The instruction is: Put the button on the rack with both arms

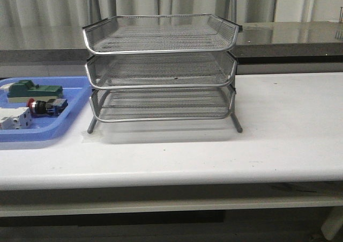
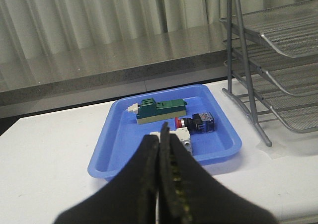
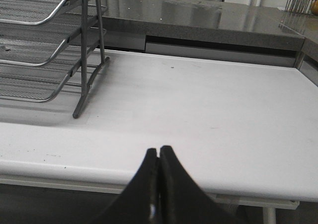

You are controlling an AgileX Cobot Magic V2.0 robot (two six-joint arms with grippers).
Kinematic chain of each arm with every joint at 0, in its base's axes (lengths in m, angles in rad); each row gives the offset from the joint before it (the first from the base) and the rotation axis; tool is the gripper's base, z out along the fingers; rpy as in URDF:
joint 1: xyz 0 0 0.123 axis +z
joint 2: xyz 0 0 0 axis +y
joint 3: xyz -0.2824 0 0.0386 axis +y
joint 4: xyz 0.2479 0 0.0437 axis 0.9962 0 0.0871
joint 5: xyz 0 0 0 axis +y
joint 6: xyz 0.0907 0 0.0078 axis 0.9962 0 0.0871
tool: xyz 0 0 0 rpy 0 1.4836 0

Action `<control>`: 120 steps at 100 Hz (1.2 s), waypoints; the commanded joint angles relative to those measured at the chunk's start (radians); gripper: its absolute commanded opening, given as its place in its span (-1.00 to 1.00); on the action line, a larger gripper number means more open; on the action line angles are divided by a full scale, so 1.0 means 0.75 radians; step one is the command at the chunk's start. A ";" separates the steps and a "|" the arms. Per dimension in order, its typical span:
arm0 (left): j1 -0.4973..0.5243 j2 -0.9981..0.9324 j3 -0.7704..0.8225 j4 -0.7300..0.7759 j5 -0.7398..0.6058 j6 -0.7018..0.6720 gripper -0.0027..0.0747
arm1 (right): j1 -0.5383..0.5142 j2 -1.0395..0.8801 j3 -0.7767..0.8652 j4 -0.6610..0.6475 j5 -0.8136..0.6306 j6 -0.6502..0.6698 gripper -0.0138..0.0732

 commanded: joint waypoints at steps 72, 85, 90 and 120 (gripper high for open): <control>-0.011 -0.039 0.043 -0.006 -0.105 -0.017 -0.98 | -0.010 0.010 -0.114 0.109 -0.076 -0.011 -0.81; -0.011 -0.039 0.043 -0.006 -0.105 -0.017 -0.98 | -0.010 0.108 -0.198 0.155 -0.066 -0.011 -0.81; -0.011 -0.039 0.043 -0.006 -0.105 -0.017 -0.98 | -0.010 0.162 -0.255 0.157 -0.028 -0.011 -0.81; -0.011 -0.039 0.043 -0.006 -0.105 -0.017 -0.98 | -0.010 0.617 -0.768 0.157 0.394 -0.011 -0.81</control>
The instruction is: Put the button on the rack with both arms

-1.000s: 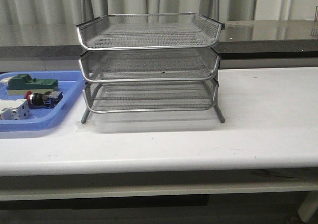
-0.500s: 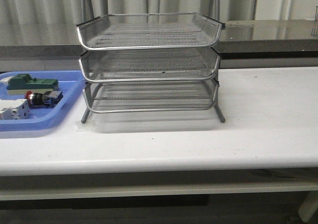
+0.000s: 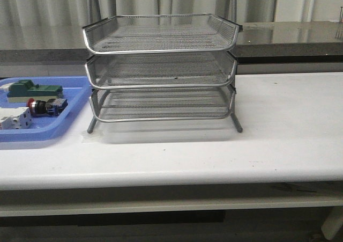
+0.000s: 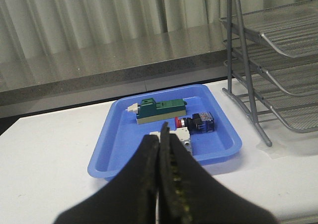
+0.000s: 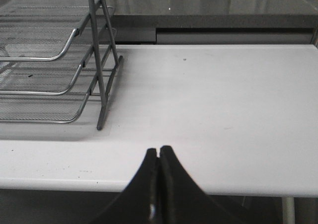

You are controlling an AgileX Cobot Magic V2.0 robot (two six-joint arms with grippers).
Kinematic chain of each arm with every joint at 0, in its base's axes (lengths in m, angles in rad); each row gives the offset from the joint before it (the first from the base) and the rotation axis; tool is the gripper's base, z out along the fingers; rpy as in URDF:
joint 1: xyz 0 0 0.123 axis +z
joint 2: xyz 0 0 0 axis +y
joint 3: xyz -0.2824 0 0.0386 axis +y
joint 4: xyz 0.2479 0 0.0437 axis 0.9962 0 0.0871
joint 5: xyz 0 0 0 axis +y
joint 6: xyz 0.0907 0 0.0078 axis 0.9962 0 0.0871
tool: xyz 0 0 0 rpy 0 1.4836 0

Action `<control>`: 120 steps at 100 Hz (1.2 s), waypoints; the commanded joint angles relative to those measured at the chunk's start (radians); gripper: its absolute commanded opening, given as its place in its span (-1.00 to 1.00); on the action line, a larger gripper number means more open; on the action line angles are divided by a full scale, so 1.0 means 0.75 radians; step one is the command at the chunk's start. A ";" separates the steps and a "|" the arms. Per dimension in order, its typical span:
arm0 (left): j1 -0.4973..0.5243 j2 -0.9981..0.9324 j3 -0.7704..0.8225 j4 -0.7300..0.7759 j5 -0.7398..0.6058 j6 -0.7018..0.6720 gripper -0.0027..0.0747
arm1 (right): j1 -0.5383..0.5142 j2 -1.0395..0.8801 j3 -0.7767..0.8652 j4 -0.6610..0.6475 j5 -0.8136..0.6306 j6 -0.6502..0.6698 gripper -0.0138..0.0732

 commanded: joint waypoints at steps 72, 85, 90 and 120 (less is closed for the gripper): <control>-0.011 -0.039 0.043 -0.006 -0.105 -0.017 -0.98 | -0.010 1.054 -0.644 0.296 0.026 -0.011 -0.81; -0.011 -0.039 0.043 -0.006 -0.105 -0.017 -0.98 | -0.010 1.168 -0.644 0.416 0.020 -0.012 -0.79; -0.011 -0.039 0.043 -0.006 -0.105 -0.017 -0.98 | -0.010 1.210 -0.644 0.467 0.024 -0.021 -0.72; -0.011 -0.039 0.043 -0.006 -0.105 -0.017 -0.98 | 0.044 1.392 -0.648 0.857 -0.002 -0.185 0.15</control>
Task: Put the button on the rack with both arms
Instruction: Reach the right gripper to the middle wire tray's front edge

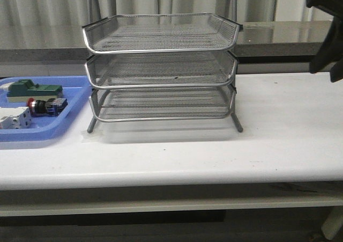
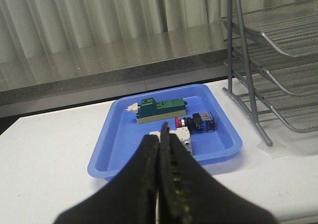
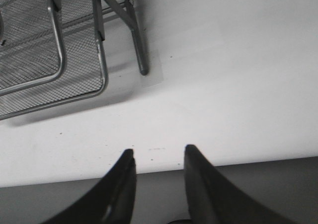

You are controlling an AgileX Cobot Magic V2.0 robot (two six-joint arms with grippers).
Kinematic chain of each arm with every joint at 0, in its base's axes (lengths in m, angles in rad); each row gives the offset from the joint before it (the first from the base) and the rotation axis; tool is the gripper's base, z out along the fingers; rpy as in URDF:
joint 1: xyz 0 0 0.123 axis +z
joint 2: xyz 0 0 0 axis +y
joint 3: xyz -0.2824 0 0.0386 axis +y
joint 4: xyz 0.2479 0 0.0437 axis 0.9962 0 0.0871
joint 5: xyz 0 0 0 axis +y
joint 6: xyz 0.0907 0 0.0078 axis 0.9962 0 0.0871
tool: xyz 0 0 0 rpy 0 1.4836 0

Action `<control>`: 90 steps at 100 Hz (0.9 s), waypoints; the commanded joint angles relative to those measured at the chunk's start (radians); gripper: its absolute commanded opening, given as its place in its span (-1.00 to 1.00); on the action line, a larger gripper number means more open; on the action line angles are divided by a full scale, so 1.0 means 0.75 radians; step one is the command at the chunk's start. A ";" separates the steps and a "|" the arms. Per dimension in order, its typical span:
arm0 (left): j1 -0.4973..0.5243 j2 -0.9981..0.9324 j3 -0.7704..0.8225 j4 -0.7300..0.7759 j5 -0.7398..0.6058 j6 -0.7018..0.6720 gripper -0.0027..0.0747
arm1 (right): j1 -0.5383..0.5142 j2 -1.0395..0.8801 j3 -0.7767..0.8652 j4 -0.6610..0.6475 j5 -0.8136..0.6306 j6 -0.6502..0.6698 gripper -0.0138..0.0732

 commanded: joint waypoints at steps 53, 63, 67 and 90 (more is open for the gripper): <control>-0.011 -0.039 0.043 -0.006 -0.105 -0.017 -0.98 | 0.083 0.299 -0.054 1.580 0.048 -1.127 0.15; -0.011 -0.039 0.043 -0.006 -0.105 -0.017 -0.98 | 0.083 0.367 -0.054 1.697 0.138 -1.206 0.15; -0.011 -0.039 0.043 -0.006 -0.105 -0.017 -0.98 | 0.083 0.396 -0.058 1.698 0.164 -1.208 0.15; -0.011 -0.039 0.043 -0.006 -0.105 -0.017 -0.98 | 0.083 0.515 -0.112 1.698 0.236 -1.212 0.15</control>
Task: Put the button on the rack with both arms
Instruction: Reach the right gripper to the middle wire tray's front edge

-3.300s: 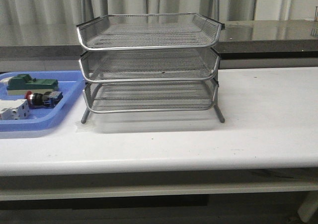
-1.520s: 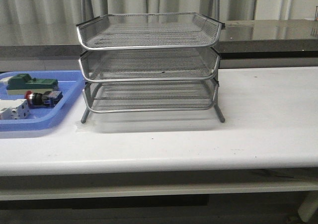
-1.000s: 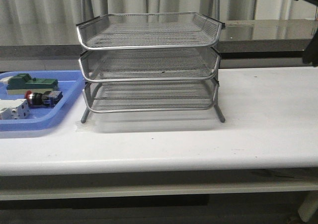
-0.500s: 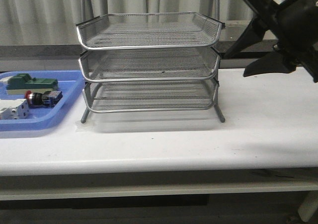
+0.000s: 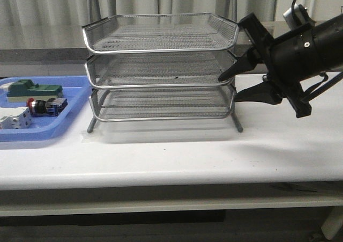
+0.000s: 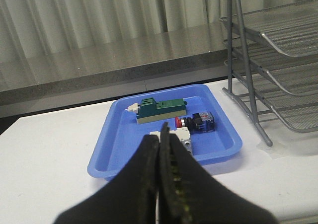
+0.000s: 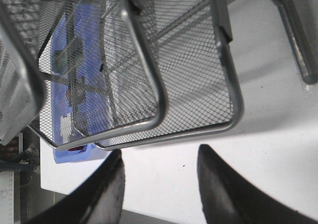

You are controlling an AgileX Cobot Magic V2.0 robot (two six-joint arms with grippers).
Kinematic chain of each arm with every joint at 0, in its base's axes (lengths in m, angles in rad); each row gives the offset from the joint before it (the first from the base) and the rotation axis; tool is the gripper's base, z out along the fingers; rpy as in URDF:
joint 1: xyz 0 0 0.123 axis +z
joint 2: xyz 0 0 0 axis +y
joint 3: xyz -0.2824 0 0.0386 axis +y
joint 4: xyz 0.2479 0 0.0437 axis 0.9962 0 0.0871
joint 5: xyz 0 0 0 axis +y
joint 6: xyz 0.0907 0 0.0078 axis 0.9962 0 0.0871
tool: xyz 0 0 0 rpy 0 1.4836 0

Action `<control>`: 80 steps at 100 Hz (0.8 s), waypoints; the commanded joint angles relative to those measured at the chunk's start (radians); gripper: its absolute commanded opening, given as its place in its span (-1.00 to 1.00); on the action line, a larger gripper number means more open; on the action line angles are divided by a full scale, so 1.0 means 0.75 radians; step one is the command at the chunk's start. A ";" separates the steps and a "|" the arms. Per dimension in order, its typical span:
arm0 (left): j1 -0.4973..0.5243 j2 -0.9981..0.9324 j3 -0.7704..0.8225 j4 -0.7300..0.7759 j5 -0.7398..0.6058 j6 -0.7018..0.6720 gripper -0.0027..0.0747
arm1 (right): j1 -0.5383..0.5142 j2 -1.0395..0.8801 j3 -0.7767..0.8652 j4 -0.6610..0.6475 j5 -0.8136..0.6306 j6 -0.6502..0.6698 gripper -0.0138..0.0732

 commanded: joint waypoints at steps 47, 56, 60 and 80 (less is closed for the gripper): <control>-0.011 -0.039 0.043 -0.006 -0.103 -0.017 -0.98 | 0.001 0.077 -0.230 0.109 0.147 -0.030 0.15; -0.011 -0.039 0.043 -0.006 -0.103 -0.017 -0.98 | 0.001 0.086 -0.238 0.109 0.147 -0.030 0.09; -0.011 -0.039 0.043 -0.006 -0.103 -0.017 -0.98 | 0.001 0.090 -0.239 0.109 0.147 -0.029 0.00; -0.011 -0.039 0.043 -0.006 -0.103 -0.017 -0.98 | 0.001 0.092 -0.239 0.109 0.152 -0.029 -0.55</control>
